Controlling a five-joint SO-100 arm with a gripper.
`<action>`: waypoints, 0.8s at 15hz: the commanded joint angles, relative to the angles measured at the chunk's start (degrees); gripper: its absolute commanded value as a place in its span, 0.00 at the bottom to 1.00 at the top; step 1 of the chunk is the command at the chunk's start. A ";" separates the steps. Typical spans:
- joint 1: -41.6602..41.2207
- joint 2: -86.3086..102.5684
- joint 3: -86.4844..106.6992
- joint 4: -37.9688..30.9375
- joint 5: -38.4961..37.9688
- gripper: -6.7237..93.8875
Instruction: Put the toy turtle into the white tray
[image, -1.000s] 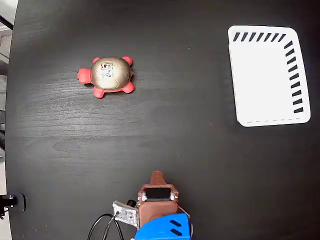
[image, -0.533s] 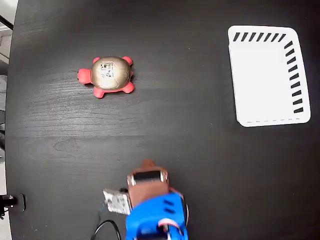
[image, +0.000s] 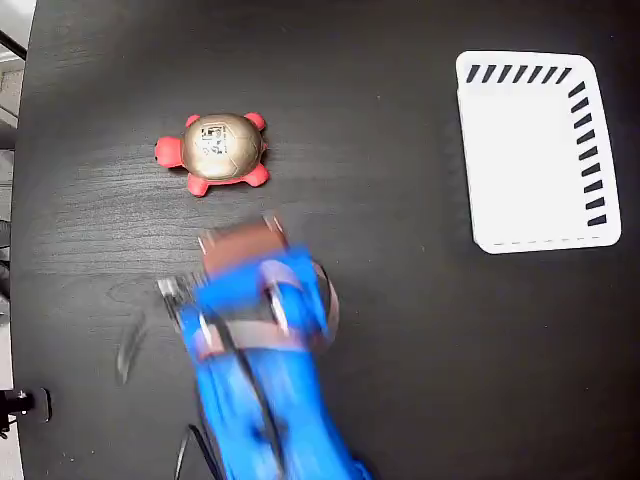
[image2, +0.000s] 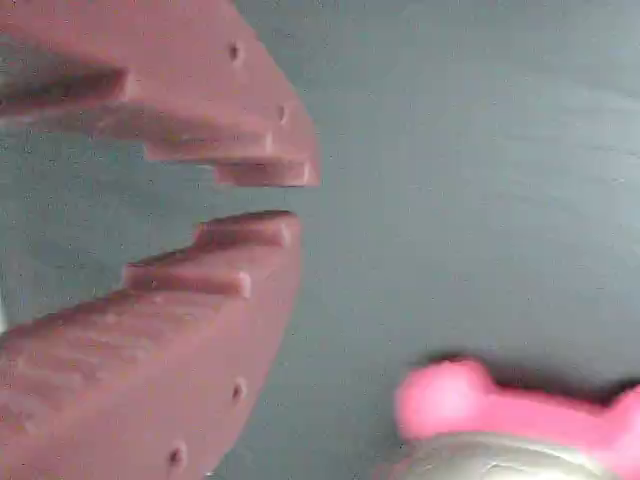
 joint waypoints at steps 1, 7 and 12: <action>-1.41 -11.16 -16.52 2.55 0.62 0.06; -2.81 -28.92 -46.23 12.04 0.79 0.10; -4.22 -39.81 -58.45 19.60 3.69 0.60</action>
